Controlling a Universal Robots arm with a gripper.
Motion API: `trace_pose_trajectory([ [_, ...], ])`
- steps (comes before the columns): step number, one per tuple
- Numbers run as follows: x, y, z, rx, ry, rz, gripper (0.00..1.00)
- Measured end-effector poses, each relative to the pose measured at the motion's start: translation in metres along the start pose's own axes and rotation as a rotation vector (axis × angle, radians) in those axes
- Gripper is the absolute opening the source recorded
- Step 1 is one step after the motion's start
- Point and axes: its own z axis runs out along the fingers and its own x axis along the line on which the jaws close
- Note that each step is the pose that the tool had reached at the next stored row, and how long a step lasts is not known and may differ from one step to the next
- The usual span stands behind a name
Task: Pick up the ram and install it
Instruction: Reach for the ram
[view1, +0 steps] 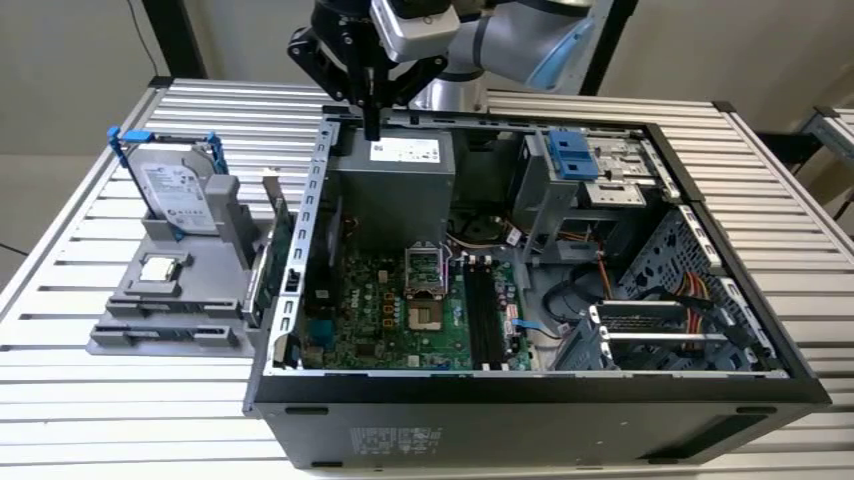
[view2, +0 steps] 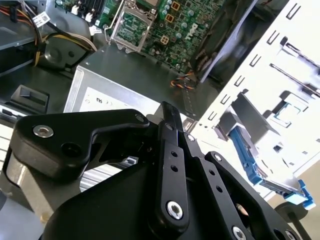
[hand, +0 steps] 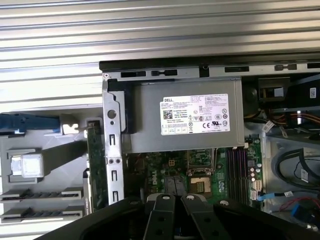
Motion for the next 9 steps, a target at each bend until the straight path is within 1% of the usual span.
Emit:
trace_pose_trajectory([
  [9,0.0017,-0.0001,0.0,-0.0001,0.0,0.0,0.0],
])
